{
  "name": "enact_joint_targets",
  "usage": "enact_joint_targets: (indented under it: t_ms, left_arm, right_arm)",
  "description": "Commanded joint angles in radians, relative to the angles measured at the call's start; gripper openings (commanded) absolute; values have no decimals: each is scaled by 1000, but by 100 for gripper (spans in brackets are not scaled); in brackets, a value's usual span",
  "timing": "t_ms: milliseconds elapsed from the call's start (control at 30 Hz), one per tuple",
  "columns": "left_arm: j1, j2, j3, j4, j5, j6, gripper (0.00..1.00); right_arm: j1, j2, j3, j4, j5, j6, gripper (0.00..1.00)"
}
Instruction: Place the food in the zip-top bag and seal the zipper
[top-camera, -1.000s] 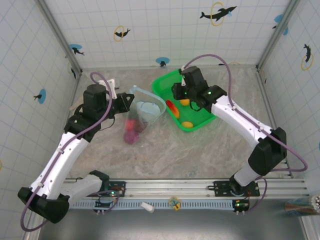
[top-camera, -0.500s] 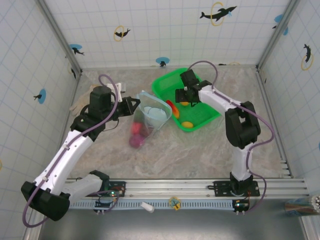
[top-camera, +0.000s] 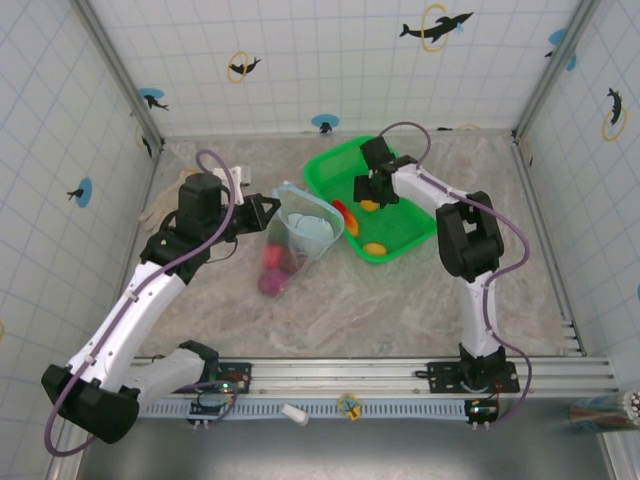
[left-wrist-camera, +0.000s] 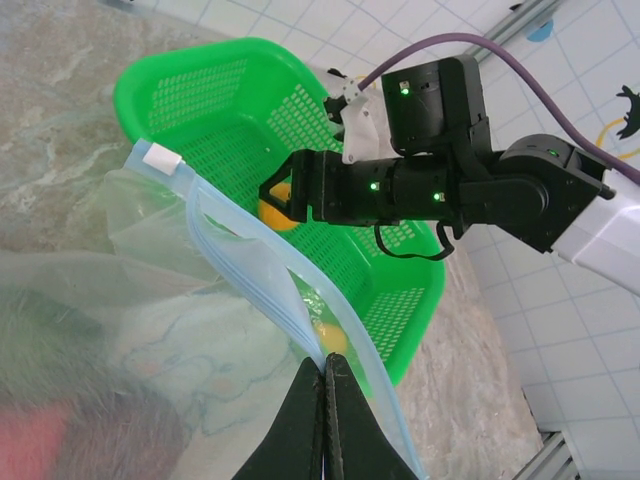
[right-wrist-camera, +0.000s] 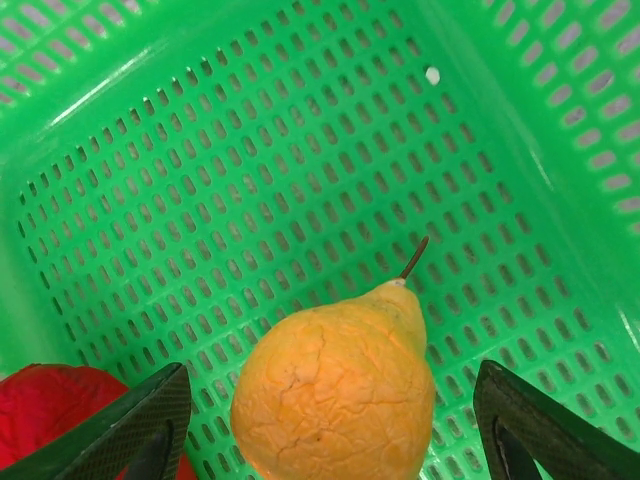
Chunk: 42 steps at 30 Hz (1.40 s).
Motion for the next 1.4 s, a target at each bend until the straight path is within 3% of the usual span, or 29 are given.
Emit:
enact_joint_targets:
  t_ms: [0,333,567,667,767,833,1200,1367]
  left_arm:
    - [2,-18,-14,20,10,-5,0]
    - [3,-32,-26,22,19,-12,0]
    - [2,-39,-17,12,29,-13,0]
    - [2,-43,-15,9,34,-16,0]
    - [3,-47,-17,7,36,-17,0]
    - [2,-46,-17,8,39,-16,0]
    - [3,-33,-34,14,102,-27,0]
    - [2,-33,-54,23,140,-44,0]
  right_arm:
    - [-17,4,-41,19,-35,23,75]
    - [-43,-57,-156,117,-82,26,66]
    - [-52,-1,-65,63,-76,-6,69]
    - [-52,7,-51,54,-76,-10,62]
    - [-51,-9,-61,51,-74,-13,48]
    - [-50,-33,-75,52,-69,-14,47]
    - [13,-426,-298,153,-37,-19,46]
    - [53,-636,-434,289,-227,-53,46]
